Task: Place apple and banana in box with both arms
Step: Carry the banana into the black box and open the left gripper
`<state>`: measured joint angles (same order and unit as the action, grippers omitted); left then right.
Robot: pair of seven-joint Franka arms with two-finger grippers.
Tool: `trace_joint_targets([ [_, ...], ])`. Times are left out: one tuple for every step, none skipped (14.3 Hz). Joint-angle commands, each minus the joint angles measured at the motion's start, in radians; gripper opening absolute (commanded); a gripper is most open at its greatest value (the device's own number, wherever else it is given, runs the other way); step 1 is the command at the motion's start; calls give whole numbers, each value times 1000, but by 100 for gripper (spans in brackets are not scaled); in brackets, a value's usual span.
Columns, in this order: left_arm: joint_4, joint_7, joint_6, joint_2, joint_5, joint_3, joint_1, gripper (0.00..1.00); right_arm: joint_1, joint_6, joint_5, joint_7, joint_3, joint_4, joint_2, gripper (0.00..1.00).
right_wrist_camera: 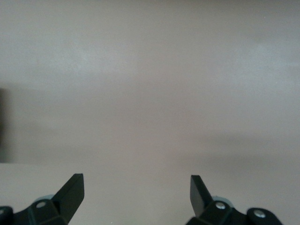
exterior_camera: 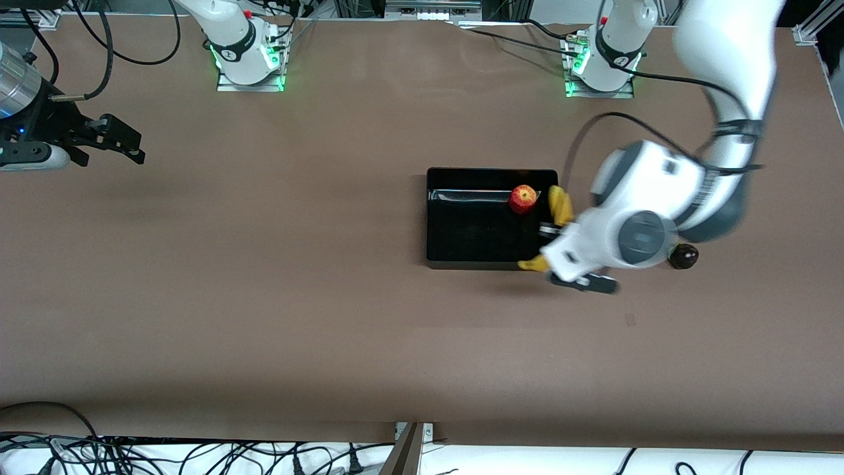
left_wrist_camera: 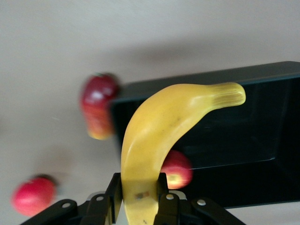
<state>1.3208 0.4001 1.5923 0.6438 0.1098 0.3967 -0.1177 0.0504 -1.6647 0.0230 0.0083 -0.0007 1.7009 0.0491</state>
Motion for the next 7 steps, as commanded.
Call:
trace_joint_targets([
  [73,109,120,31,-13,-6,-69,0,-12,3,-8,4,8,-12,-2,100],
  [124,129,192,36,-13,-7,-94,0,-12,3,-8,4,8,-12,-2,100],
  [168,173,255,36,-10,-7,-114,0,-12,3,-8,4,8,-12,-2,100],
  [205,206,309,37,-7,-7,-122,0,-12,3,-8,4,8,-12,0,100],
  [230,213,348,43,-2,-9,-134,0,-12,3,-8,5,8,-12,-2,100],
  [242,214,372,54,2,-9,-135,0,-12,3,-8,4,8,-12,-2,100],
  [245,214,388,66,2,-9,-135,0,-12,3,-8,4,8,-12,-2,100],
])
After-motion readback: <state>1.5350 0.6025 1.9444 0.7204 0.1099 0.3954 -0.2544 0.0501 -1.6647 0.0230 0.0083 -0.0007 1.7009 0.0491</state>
